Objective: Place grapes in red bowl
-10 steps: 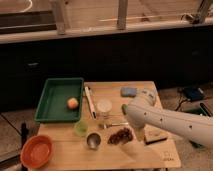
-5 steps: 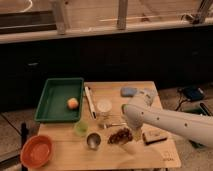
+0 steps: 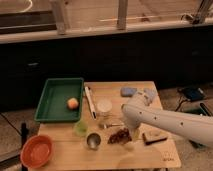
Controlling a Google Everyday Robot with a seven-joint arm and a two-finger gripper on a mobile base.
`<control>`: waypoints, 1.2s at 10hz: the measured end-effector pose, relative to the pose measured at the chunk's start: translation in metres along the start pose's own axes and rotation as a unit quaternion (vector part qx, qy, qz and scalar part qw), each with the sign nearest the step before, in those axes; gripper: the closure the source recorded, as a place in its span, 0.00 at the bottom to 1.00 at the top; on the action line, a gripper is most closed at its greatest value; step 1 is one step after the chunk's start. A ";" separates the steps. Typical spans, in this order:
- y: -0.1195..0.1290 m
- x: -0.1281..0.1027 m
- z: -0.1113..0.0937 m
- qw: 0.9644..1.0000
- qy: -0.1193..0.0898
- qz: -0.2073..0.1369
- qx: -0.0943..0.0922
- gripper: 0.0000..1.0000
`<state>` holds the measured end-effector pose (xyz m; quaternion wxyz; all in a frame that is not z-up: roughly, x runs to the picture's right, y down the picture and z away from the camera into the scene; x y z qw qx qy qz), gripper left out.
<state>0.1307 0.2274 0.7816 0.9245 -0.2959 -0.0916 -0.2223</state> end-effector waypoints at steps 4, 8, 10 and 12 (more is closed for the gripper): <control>-0.001 -0.003 0.013 1.000 -0.012 0.001 0.000 0.20; 0.000 -0.003 0.024 1.000 -0.021 0.002 -0.003 0.29; 0.000 -0.004 0.028 1.000 -0.024 0.004 -0.004 0.29; 0.001 -0.004 0.032 1.000 -0.027 0.002 -0.006 0.35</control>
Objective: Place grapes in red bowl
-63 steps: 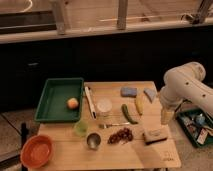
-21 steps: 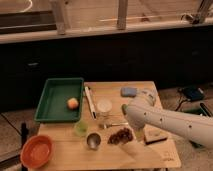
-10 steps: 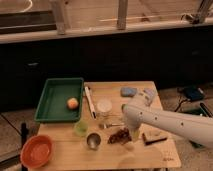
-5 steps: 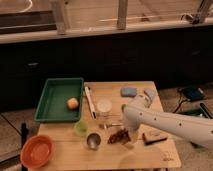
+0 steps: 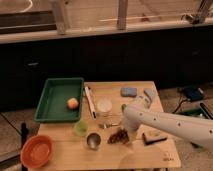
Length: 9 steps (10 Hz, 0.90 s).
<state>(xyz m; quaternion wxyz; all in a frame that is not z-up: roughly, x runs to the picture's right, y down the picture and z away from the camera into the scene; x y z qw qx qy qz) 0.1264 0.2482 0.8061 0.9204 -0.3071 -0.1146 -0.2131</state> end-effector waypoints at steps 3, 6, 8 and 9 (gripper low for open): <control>-0.002 -0.004 0.006 1.000 -0.006 -0.007 -0.004 0.35; -0.003 -0.004 0.007 1.000 -0.011 -0.008 -0.006 0.44; -0.005 -0.006 0.006 1.000 -0.014 -0.011 -0.005 0.60; -0.006 -0.007 0.005 1.000 -0.015 -0.013 -0.005 0.65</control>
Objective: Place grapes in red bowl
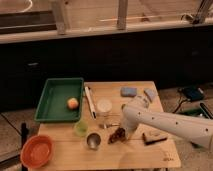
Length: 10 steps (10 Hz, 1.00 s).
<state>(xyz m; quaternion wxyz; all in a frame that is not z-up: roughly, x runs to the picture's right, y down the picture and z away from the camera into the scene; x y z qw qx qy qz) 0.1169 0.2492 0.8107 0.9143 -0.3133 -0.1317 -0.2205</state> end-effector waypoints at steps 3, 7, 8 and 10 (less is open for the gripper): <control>-0.001 -0.001 -0.006 1.000 0.000 -0.001 0.003 0.84; -0.002 0.003 -0.036 1.000 0.003 0.001 0.010 0.97; -0.004 0.001 -0.038 1.000 0.003 -0.002 0.011 0.97; -0.009 -0.002 -0.054 1.000 0.004 -0.011 0.014 0.97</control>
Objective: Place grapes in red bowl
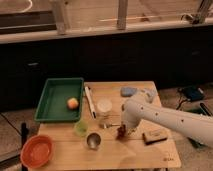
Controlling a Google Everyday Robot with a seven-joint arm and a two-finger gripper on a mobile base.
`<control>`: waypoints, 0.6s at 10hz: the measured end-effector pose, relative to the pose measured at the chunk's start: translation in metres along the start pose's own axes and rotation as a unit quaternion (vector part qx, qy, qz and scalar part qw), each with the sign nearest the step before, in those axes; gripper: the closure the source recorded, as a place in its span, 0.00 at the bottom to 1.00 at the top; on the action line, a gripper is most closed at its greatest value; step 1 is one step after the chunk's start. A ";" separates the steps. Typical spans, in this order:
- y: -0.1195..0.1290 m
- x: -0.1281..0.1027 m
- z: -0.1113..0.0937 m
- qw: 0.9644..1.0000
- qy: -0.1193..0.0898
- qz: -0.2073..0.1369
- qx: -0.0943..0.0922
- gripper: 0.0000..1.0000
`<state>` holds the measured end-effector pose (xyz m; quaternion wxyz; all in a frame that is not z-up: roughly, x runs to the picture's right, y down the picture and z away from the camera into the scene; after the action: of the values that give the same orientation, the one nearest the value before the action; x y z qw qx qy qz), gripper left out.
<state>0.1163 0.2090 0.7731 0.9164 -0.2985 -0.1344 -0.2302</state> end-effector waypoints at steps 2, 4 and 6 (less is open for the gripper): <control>-0.008 -0.005 -0.018 1.000 0.000 -0.014 0.002 0.97; -0.011 -0.007 -0.025 1.000 0.004 -0.020 0.000 0.97; -0.021 -0.017 -0.037 0.999 0.008 -0.031 0.005 0.97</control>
<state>0.0952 0.1771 0.7479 0.9113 -0.2878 -0.1373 -0.2606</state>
